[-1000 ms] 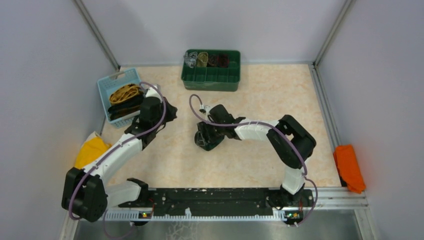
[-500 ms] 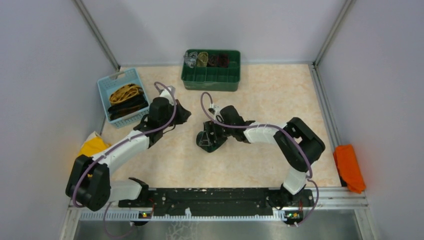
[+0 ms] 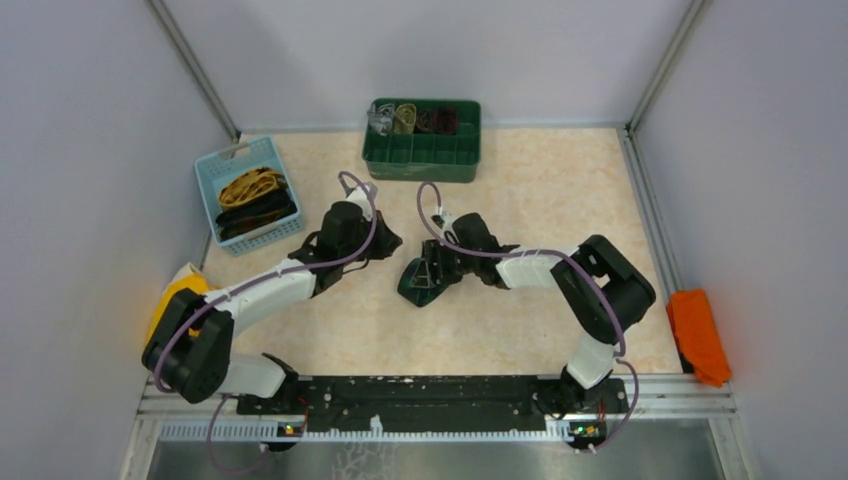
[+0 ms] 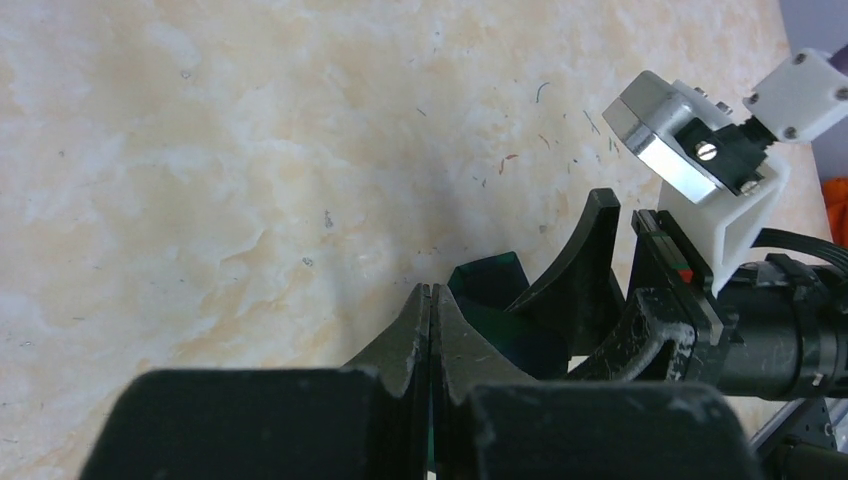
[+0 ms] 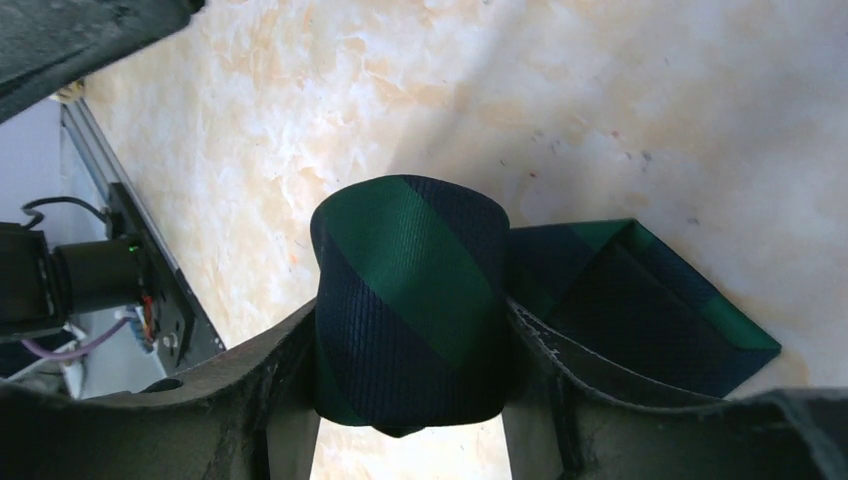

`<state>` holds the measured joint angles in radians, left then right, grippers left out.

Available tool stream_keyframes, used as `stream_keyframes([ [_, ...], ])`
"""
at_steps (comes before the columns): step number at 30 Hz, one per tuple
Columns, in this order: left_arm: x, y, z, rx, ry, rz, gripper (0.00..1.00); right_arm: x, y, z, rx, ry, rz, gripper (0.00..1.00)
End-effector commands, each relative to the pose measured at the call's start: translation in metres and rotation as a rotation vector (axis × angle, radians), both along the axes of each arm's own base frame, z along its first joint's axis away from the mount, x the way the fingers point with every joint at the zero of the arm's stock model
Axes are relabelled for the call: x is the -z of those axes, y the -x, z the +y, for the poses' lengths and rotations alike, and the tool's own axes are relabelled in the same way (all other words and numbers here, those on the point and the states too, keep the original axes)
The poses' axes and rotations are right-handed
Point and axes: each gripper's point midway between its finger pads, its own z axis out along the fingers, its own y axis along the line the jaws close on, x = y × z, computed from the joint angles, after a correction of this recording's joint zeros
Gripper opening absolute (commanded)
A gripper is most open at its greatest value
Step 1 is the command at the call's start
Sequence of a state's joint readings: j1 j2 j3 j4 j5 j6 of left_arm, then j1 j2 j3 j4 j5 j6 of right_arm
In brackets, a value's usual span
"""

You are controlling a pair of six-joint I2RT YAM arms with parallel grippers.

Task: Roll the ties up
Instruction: Roll the tie at the center of the board.

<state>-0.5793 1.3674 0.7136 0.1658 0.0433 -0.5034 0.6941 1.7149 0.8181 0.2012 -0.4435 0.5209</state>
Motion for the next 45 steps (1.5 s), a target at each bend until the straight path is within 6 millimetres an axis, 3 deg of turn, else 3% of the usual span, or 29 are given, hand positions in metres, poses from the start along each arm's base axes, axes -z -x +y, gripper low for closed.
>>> stream_keyframes([
  [1, -0.001, 0.002, -0.011, 0.049, 0.009, -0.012, 0.00, -0.010, -0.007, -0.009, 0.074, -0.105, 0.023, 0.58],
  [12, 0.017, 0.005, -0.030, 0.114, -0.007, 0.030, 0.00, -0.028, -0.010, -0.026, 0.096, -0.097, -0.087, 0.71],
  [19, 0.034, 0.008, -0.038, 0.129, -0.024, 0.062, 0.00, -0.046, -0.018, -0.037, 0.151, -0.057, -0.145, 0.70],
  [30, 0.035, 0.010, -0.045, 0.156, -0.023, 0.061, 0.00, -0.007, -0.035, -0.069, 0.230, 0.196, -0.159, 0.67],
  [37, 0.033, 0.010, -0.041, 0.140, -0.033, 0.055, 0.00, 0.011, -0.032, -0.085, 0.244, 0.293, -0.141, 0.67],
  [40, 0.043, 0.005, -0.038, 0.120, -0.073, 0.071, 0.00, 0.004, -0.029, -0.082, 0.230, 0.267, -0.151, 0.66],
  [45, 0.057, -0.008, -0.037, 0.105, -0.134, 0.074, 0.00, -0.025, -0.022, -0.080, 0.214, 0.202, -0.196, 0.68],
])
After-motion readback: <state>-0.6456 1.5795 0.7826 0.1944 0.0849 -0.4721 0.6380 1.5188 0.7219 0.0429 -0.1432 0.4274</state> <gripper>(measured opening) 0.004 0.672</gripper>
